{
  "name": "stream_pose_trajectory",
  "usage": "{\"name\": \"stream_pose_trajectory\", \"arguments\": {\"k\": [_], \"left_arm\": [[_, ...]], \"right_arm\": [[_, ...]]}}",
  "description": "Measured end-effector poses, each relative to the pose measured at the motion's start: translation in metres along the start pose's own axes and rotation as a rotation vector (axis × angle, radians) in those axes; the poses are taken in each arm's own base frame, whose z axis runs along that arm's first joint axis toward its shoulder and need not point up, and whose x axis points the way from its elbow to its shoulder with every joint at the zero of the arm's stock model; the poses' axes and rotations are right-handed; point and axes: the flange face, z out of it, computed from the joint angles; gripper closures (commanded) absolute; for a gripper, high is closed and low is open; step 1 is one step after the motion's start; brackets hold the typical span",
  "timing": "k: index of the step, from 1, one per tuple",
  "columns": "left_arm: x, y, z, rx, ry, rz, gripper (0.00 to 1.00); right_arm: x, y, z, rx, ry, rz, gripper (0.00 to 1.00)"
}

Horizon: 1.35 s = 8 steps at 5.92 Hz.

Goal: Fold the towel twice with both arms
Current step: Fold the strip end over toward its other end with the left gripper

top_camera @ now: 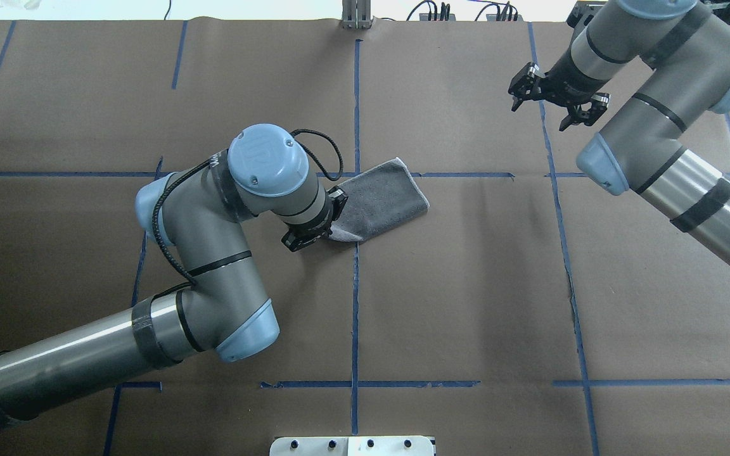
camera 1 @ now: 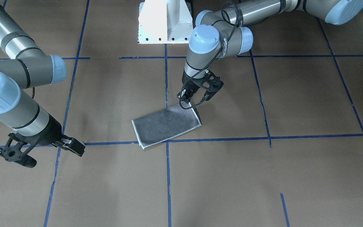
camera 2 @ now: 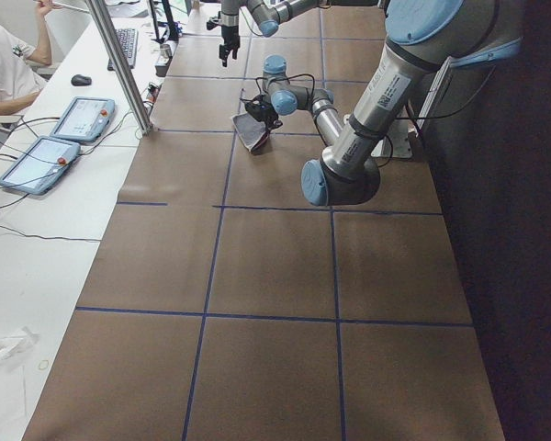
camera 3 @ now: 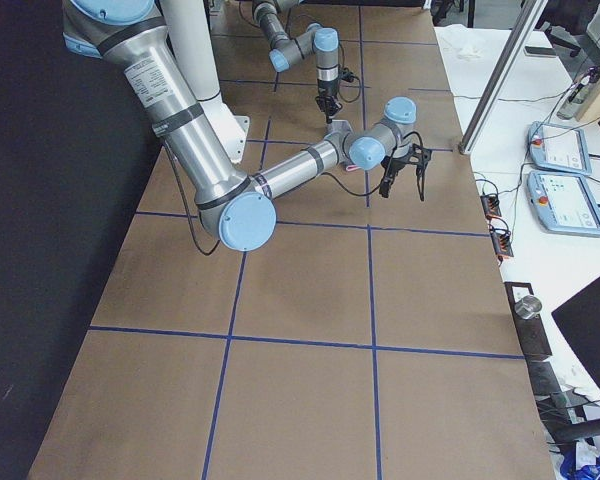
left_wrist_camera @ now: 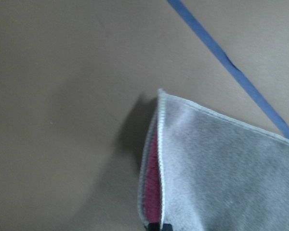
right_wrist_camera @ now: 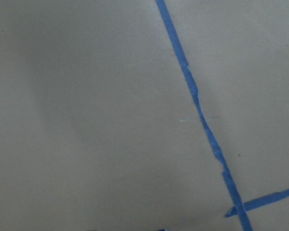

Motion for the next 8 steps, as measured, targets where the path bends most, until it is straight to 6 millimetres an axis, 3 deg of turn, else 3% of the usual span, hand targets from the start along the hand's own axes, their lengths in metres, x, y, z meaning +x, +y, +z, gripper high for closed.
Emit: {"name": "stream_pose_trajectory", "arguments": {"k": [2, 4, 6, 8], "left_arm": [[0.064, 0.022, 0.009, 0.025, 0.022, 0.001, 1.00], [0.103, 0.022, 0.015, 0.036, 0.078, 0.018, 1.00], [0.137, 0.024, 0.032, 0.027, 0.157, 0.042, 1.00], [0.154, 0.030, 0.033, 0.016, 0.190, 0.051, 0.99]], "right_arm": [[0.063, -0.012, -0.013, -0.030, -0.001, -0.075, 0.00], [0.123, -0.028, -0.018, -0.038, 0.019, -0.156, 0.00], [0.138, -0.033, -0.019, -0.039, 0.026, -0.167, 0.00], [0.143, -0.033, -0.017, -0.037, 0.034, -0.165, 0.00]]}}
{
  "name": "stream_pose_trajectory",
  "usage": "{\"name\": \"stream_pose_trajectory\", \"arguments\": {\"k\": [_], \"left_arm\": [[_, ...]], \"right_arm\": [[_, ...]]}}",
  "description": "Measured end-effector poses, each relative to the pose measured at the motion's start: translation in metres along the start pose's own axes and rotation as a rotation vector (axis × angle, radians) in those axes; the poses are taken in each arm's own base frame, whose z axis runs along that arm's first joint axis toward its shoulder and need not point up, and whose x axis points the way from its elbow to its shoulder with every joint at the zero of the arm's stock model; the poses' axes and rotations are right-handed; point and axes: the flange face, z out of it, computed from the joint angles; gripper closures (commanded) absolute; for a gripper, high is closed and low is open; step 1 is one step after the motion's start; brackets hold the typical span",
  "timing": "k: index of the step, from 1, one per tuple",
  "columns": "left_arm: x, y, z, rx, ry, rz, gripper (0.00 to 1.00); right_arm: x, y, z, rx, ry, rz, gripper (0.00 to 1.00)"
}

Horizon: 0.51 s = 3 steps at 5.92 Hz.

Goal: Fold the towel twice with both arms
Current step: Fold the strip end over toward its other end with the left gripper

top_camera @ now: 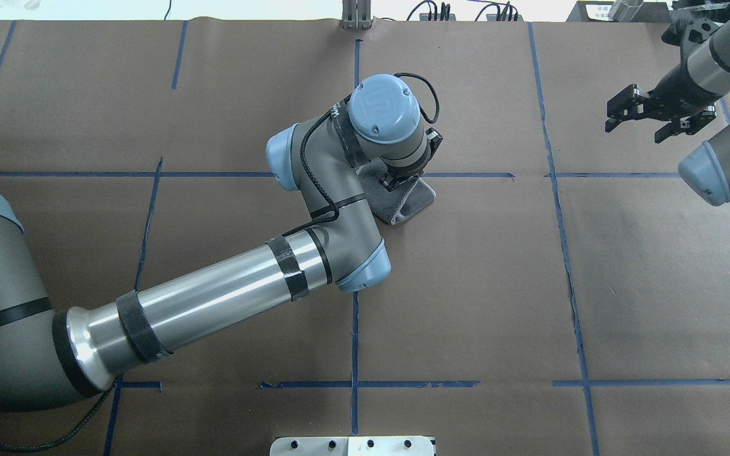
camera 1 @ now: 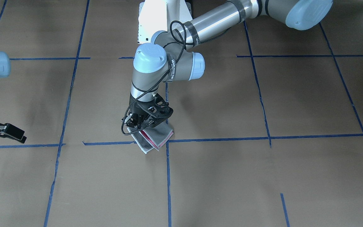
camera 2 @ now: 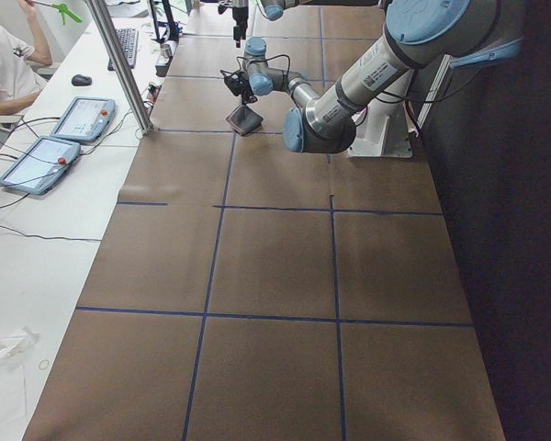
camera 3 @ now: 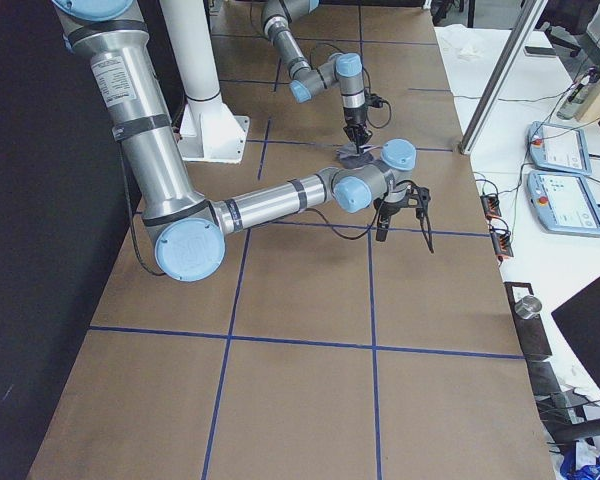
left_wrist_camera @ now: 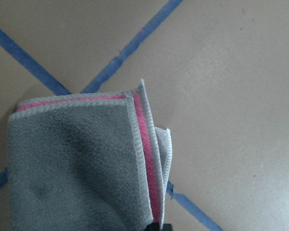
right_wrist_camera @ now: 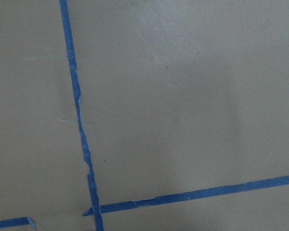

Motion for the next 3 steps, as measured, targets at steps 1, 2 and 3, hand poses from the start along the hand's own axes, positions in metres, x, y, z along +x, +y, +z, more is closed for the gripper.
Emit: {"name": "stream_pose_trajectory", "arguments": {"k": [1, 2, 3], "left_arm": [[0.006, 0.003, 0.009, -0.002, -0.001, 0.001, 0.99], [0.011, 0.005, 0.016, -0.003, -0.002, 0.002, 0.99], [0.014, 0.008, 0.020, -0.003, -0.007, 0.003, 0.93]], "right_arm": [[0.001, 0.000, 0.001, 0.001, 0.003, 0.000, 0.00], [0.001, 0.000, 0.001, 0.002, 0.004, 0.000, 0.00], [0.001, 0.000, 0.001, 0.002, 0.005, 0.000, 0.00]]}}
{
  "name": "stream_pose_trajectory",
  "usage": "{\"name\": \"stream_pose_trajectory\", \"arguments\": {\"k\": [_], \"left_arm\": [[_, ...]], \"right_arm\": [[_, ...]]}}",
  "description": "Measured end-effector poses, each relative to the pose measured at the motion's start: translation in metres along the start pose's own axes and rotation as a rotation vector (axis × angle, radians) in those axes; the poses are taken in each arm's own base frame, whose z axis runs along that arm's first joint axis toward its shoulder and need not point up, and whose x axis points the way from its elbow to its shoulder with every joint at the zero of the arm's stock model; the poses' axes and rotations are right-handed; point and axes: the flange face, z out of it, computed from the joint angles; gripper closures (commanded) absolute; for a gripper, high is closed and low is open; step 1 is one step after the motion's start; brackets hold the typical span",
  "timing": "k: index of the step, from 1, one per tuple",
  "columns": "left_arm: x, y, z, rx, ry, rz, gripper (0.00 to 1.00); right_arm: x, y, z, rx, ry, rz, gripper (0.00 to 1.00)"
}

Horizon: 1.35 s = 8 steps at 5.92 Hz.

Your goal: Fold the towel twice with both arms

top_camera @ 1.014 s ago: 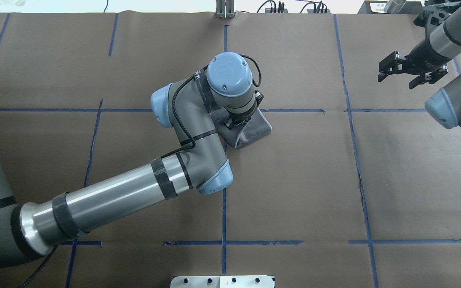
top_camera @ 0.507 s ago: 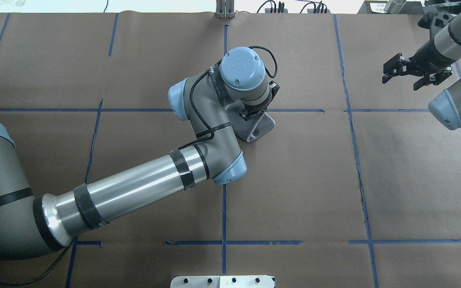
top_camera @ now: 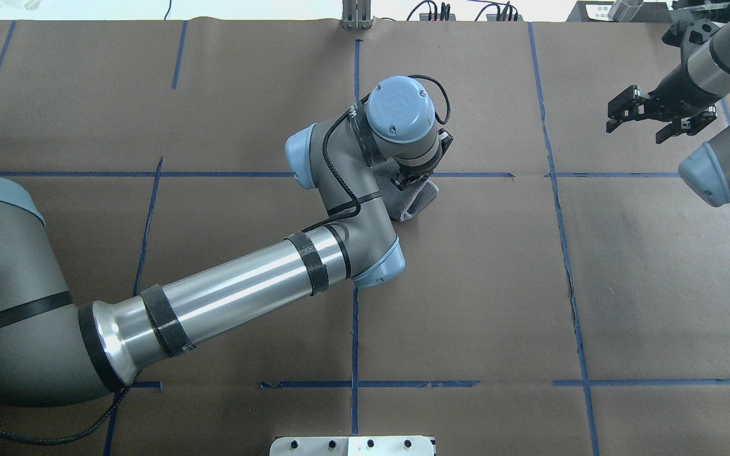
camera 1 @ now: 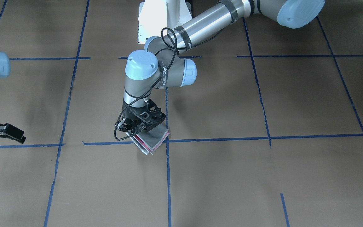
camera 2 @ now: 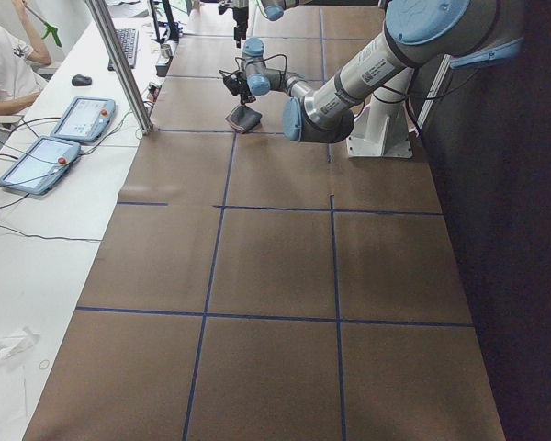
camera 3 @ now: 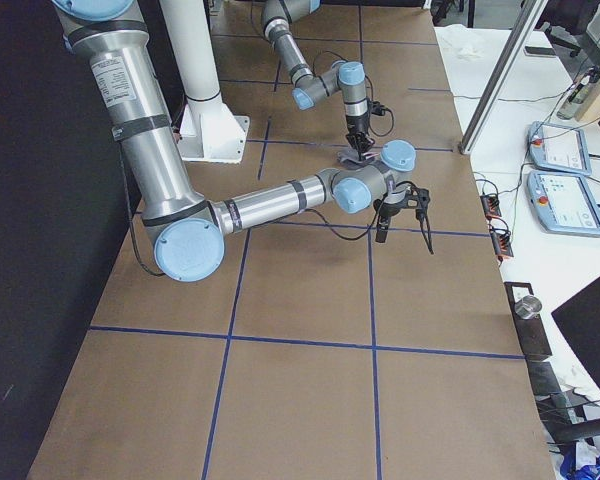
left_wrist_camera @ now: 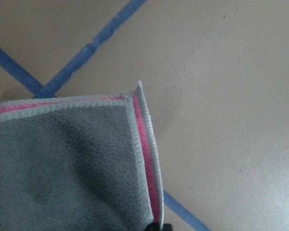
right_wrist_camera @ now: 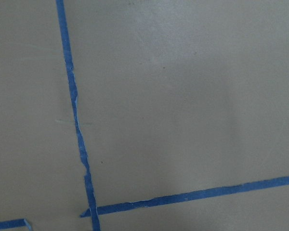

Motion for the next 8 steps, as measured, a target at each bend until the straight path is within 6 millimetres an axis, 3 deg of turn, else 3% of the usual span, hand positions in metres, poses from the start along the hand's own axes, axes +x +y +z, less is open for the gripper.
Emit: {"name": "stream_pose_trajectory", "arguments": {"k": [1, 2, 6, 7, 8], "left_arm": [[0.003, 0.002, 0.002, 0.000, -0.003, 0.000, 0.20], [0.007, 0.004, 0.001, -0.002, 0.001, 0.002, 0.00], [0.016, -0.003, -0.011, -0.015, 0.029, 0.018, 0.00], [0.011, -0.021, -0.017, -0.037, 0.010, 0.011, 0.00], [-0.008, -0.054, -0.033, -0.065, -0.018, 0.015, 0.00]], "right_arm": [[-0.001, 0.000, 0.000, 0.001, 0.000, -0.001, 0.00], [-0.001, 0.000, 0.000, 0.001, 0.000, -0.001, 0.00], [0.001, -0.002, -0.002, 0.002, -0.003, 0.001, 0.00], [0.002, -0.003, -0.005, 0.006, -0.005, -0.003, 0.00], [0.007, -0.006, -0.009, 0.012, -0.002, -0.025, 0.00]]}}
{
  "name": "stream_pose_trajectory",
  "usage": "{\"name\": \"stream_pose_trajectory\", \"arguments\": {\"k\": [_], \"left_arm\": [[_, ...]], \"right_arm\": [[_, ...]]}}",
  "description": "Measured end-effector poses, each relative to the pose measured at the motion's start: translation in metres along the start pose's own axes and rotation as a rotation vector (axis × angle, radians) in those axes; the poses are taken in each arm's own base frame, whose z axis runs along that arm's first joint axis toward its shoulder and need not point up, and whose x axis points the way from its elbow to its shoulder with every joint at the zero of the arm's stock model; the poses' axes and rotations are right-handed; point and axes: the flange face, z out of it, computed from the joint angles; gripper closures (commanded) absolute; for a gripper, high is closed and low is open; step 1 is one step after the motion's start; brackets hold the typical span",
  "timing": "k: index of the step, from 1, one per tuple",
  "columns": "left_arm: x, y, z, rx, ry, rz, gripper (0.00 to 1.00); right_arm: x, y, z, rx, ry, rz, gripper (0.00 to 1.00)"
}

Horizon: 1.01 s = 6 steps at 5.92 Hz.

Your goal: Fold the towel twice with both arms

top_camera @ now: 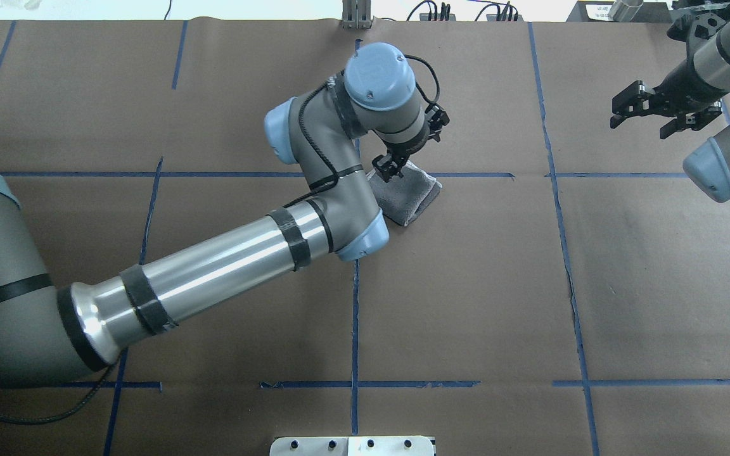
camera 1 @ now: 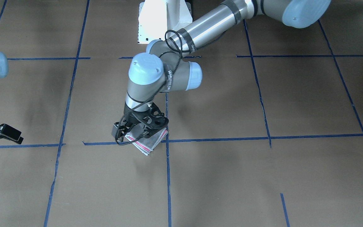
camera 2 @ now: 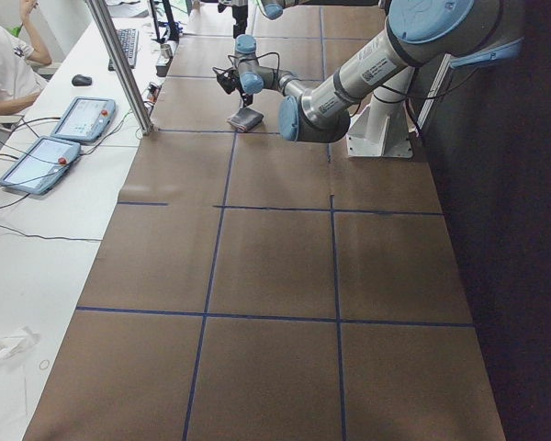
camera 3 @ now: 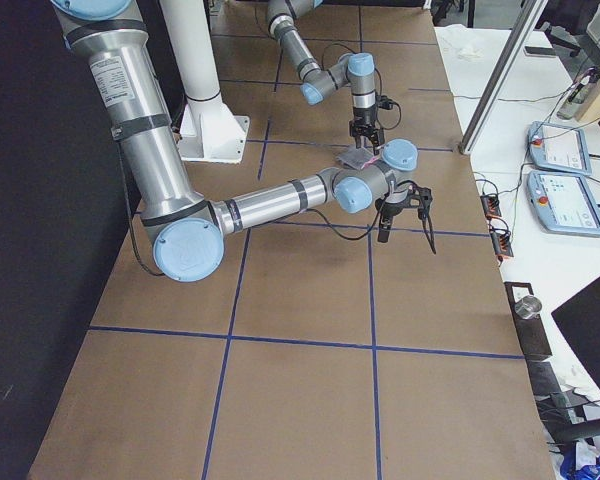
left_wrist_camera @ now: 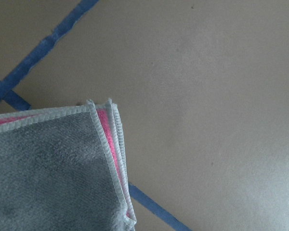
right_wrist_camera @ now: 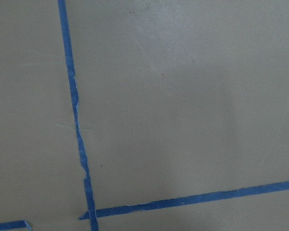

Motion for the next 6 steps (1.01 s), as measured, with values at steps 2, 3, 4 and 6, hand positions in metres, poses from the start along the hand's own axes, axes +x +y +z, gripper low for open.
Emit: {"name": "stream_pose_trajectory", "arguments": {"k": [2, 3, 4, 6], "left_arm": [[-0.080, -0.047, -0.071, 0.005, -0.063, 0.141, 0.00], [-0.127, -0.076, -0.114, 0.020, -0.097, 0.230, 0.00], [-0.174, -0.117, -0.155, 0.003, -0.122, 0.300, 0.00], [-0.288, -0.235, -0.224, -0.053, -0.176, 0.432, 0.00]], "right_arm": [[0.046, -0.007, -0.011, 0.017, 0.027, -0.101, 0.00], [0.091, -0.013, -0.024, 0.014, 0.058, -0.180, 0.00], [0.131, -0.019, -0.042, -0.010, 0.092, -0.261, 0.00], [0.194, -0.019, -0.079, -0.050, 0.116, -0.322, 0.00]]}}
